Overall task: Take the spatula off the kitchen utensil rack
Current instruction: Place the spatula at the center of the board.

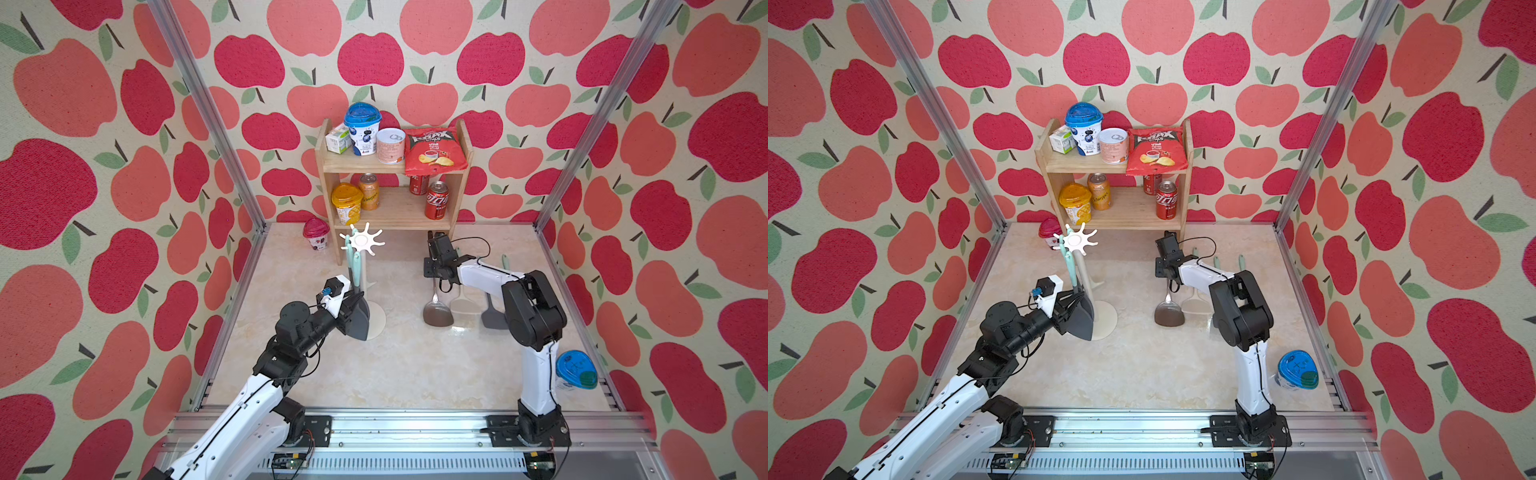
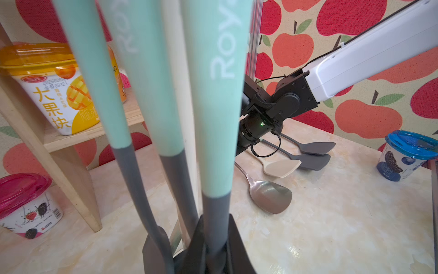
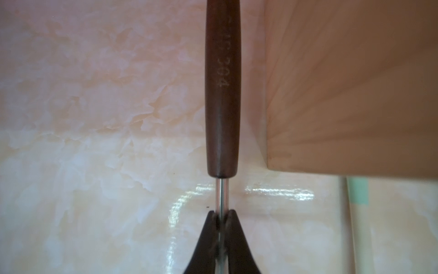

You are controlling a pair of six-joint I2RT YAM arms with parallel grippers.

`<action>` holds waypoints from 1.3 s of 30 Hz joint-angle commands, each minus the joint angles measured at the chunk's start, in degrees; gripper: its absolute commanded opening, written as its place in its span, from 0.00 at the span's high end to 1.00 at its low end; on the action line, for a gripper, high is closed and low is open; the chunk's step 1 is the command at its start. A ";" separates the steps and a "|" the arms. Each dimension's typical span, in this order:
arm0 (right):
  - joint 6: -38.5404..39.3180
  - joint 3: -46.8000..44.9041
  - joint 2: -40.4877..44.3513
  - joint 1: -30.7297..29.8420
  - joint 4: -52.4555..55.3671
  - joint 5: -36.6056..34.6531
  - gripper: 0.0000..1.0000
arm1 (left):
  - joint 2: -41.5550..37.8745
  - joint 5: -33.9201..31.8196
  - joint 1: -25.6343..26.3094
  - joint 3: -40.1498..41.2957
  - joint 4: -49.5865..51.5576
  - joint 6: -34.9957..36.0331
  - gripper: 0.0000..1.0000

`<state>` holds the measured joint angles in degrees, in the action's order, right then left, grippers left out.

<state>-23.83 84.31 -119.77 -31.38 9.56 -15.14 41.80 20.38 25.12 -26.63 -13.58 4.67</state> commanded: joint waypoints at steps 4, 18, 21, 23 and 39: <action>1.38 7.36 -4.91 -0.13 1.91 1.46 1.00 | 2.38 1.48 -0.08 1.67 9.36 1.66 1.00; 0.28 11.50 -8.82 -0.06 3.70 4.68 1.00 | 1.36 1.48 -0.16 1.98 8.46 0.88 1.00; -0.07 11.34 -8.80 -0.02 3.96 5.36 1.00 | 0.28 1.44 -0.15 2.28 8.07 0.54 1.00; -0.29 11.40 -8.95 -0.14 4.13 5.66 1.00 | -0.60 1.25 -0.14 2.46 8.05 0.41 1.00; -0.87 10.56 -7.56 -0.89 4.60 6.29 0.82 | -4.83 1.05 -0.13 2.59 8.35 -0.62 1.00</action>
<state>-24.12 93.97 -127.90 -31.57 12.95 -9.67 37.58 20.38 25.12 -25.98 -10.70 4.21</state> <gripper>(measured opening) 0.169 0.134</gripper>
